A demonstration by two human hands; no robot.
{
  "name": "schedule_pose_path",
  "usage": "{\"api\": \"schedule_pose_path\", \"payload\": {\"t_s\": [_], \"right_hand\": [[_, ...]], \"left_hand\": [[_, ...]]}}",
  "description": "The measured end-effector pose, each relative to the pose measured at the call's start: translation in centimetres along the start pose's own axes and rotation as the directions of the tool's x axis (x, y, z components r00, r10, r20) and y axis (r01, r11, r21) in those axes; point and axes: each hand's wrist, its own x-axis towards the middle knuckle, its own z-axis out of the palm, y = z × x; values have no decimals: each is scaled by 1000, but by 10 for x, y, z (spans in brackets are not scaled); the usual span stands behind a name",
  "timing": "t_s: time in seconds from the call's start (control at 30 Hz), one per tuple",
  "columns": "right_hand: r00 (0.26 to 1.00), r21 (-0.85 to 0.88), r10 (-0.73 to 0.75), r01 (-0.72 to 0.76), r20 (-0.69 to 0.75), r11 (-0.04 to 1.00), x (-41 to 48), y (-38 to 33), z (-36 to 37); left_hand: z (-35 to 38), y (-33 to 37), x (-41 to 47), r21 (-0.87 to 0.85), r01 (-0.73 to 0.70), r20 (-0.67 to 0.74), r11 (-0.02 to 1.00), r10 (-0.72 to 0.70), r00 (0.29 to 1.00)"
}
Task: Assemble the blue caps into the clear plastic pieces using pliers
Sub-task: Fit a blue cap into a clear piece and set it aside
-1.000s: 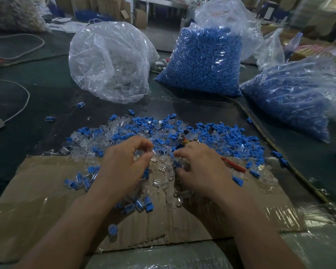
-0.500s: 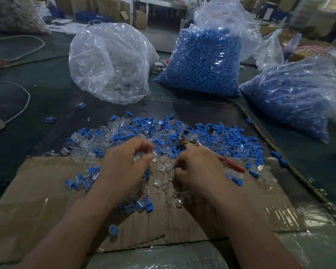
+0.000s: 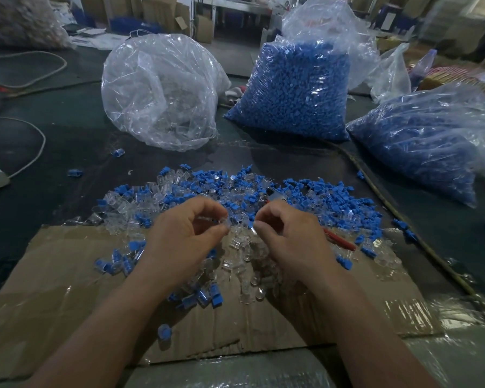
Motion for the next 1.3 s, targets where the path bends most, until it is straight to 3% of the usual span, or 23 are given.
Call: {"api": "schedule_pose_path", "payload": {"t_s": [0.17,0.4,0.63,1.3], "right_hand": [[997,333,30,-5,-70,943,-2,-4,-3],[1000,350,-1,-9,28,937,-2,-4,-1],[1000,510,-17,15,0,860,-2,-5,0],[997,530,-62,72,-36,845,-6,-10,-3]], "left_hand": [[0,-1,0,13,-1,1,1000,1,1000],[0,2,0,-91,34,-9,995,-35,999],[0,4,-1,-118,27,17,993,-25,1000],[0,2,-1,-259,64,74,964,-46,996]]}}
